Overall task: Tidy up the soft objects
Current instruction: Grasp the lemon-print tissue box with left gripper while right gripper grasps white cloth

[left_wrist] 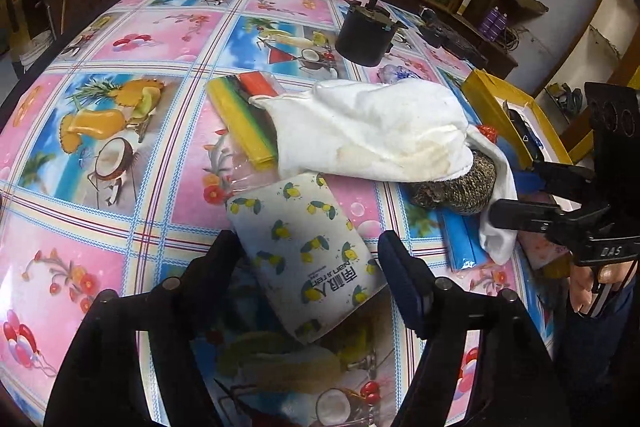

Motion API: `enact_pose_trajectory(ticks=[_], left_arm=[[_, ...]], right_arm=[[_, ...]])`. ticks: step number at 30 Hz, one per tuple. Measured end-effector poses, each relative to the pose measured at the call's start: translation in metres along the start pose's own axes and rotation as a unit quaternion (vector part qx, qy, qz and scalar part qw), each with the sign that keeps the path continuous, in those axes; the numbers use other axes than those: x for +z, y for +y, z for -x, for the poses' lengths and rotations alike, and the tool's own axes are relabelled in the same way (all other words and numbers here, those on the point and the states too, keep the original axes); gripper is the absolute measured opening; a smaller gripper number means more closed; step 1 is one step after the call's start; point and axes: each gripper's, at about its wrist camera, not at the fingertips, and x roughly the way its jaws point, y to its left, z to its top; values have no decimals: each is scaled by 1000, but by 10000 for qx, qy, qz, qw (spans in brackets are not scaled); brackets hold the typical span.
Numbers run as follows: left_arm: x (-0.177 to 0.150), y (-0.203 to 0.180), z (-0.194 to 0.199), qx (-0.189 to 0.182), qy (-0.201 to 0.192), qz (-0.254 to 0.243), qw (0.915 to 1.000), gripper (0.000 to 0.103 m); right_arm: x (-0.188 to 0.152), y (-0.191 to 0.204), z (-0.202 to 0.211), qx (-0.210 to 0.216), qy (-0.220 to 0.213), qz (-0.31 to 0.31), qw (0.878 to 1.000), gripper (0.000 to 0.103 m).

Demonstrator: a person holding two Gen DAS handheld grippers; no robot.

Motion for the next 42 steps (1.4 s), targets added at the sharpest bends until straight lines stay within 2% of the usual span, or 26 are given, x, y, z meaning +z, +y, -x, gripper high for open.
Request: enact_pose_trajectory(ticks=[3, 5, 11, 17, 19, 24, 30, 32, 36, 38, 42], left_arm=[[-1, -7, -3, 147, -88, -82, 9998, 79], [-3, -9, -2, 173, -198, -159, 9995, 59], [-2, -13, 11, -125, -399, -140, 9990, 57], [0, -30, 21, -477, -518, -183, 9973, 57], [0, -32, 20, -500, -503, -200, 9973, 57], [2, -41, 24, -564, -554, -243, 9966, 57], [11, -68, 33, -677, -699, -493, 9940, 57], [15, -79, 34, -739, -717, -574, 9930, 57], [26, -112, 34, -888, -771, -841, 9895, 57], [30, -128, 33, -979, -804, -969, 9872, 57], [37, -160, 29, -1189, -815, -1206, 9822, 57]], right_arm=[[-3, 4, -10, 44, 150, -21, 9999, 27], [0, 6, -5, 55, 52, -13, 10000, 19], [1, -15, 30, 187, -686, -372, 9968, 19], [-6, -36, 64, 175, -1500, -803, 9853, 19], [-10, -41, 68, 195, -1571, -879, 9835, 19], [-15, -44, 59, 40, -1438, -1082, 9837, 19], [-11, -42, 63, 52, -1448, -1083, 9835, 19], [-7, -42, 63, -90, -1481, -1056, 9833, 19], [-8, -43, 77, -706, -1573, -946, 9805, 19], [-9, -44, 87, -1197, -1663, -937, 9743, 19], [-14, -56, 110, -1808, -1839, -1130, 9595, 19]])
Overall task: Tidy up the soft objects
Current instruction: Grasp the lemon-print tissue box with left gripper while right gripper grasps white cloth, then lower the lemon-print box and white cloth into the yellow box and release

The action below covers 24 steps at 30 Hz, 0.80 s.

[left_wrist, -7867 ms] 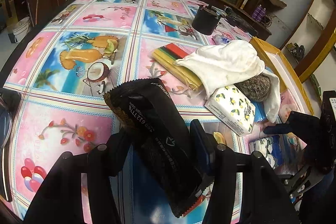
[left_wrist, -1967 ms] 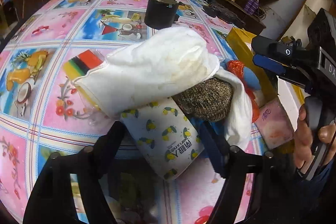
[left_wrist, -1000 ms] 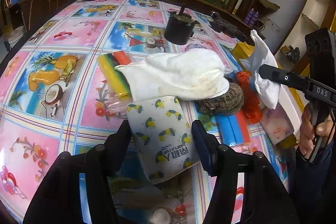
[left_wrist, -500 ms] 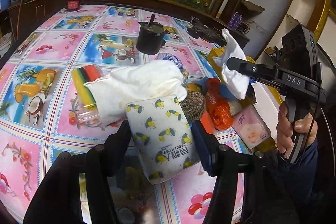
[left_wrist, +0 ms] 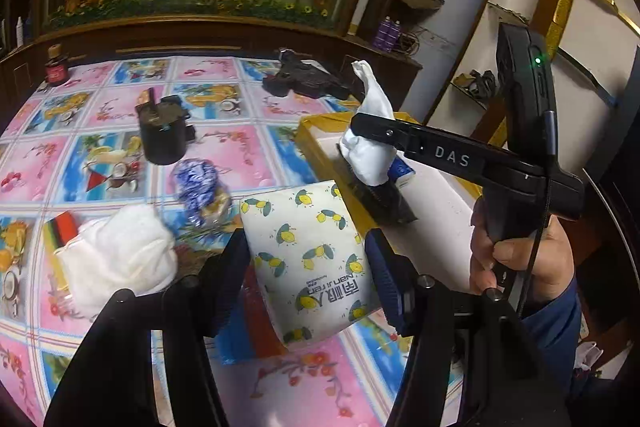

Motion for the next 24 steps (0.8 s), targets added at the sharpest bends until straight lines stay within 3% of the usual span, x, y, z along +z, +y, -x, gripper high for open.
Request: enact_pose_trajectory(ticks=[15, 24], left_arm=[[43, -83, -58, -532, 197, -499, 9971, 57], [49, -117, -103, -588, 371, -629, 9956, 58]], right_arm=[[-7, -82, 65, -887, -568, -1238, 9867, 19], [-10, -94, 71, -1348, -639, -1536, 9768, 19]])
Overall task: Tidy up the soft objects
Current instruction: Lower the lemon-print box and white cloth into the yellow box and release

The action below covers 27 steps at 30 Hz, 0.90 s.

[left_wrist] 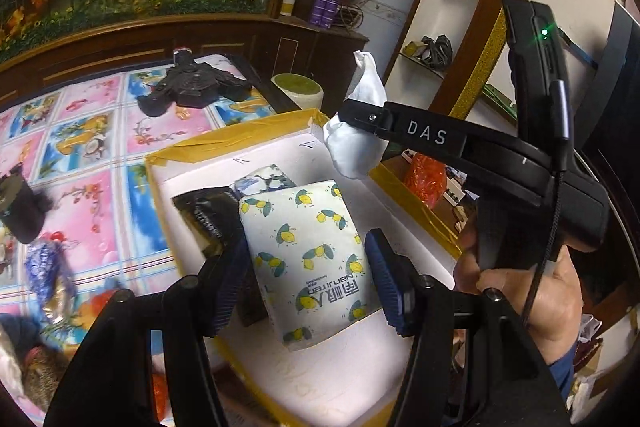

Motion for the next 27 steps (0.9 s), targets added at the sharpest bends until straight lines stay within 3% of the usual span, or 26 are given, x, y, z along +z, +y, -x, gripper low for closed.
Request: enact_pose_trajectory(ticks=[12, 17, 23, 27], left_arm=[[-13, -4, -48, -132, 348, 272, 9989, 57], [-17, -5, -47, -44, 299, 268, 9992, 57], [-22, 5, -54, -108, 505, 435, 9977, 57], [-23, 5, -51, -18, 406, 430, 9983, 57]], right_arm=[[6, 30, -49, -1002, 503, 290, 9933, 19], [19, 54, -71, -1068, 742, 505, 9902, 19], [30, 55, -100, -1224, 972, 579, 9860, 20], [34, 54, -117, -1207, 1101, 531, 9851, 22]])
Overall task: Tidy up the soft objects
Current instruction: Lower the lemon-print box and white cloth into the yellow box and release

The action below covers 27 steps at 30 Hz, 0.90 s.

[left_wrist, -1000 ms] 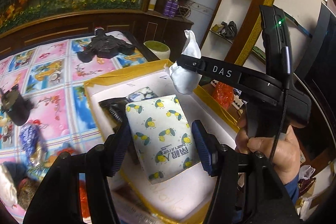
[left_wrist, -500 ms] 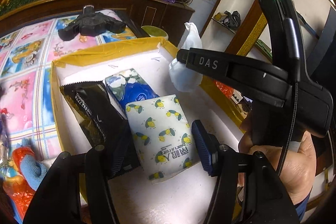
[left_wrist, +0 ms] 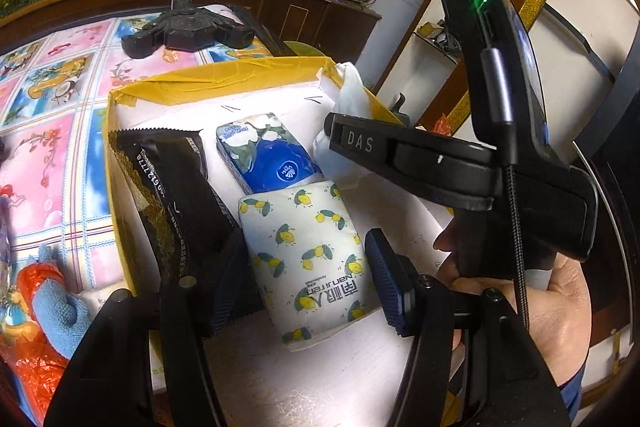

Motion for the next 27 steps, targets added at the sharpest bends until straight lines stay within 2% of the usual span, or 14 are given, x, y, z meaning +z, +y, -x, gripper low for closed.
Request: enact_pose_trajectory(ticks=[5, 8, 15, 22, 27], left_arm=[[-1, 2, 0, -2, 36, 52, 10000, 58], [0, 4, -1, -57, 72, 96, 9999, 59], [-1, 7, 0, -184, 69, 218, 9996, 61], [1, 6, 20, -305, -318, 347, 9984, 65], [0, 3, 34, -292, -387, 216, 9986, 66]], right_arm=[[3, -6, -7, 82, 27, -45, 10000, 24], [3, -13, -7, 38, 12, -113, 9999, 39], [-13, -18, 4, 1, -204, -125, 9997, 39], [-26, -19, 28, -51, -564, -281, 9980, 41], [-32, -25, 41, -31, -787, -429, 9960, 43]])
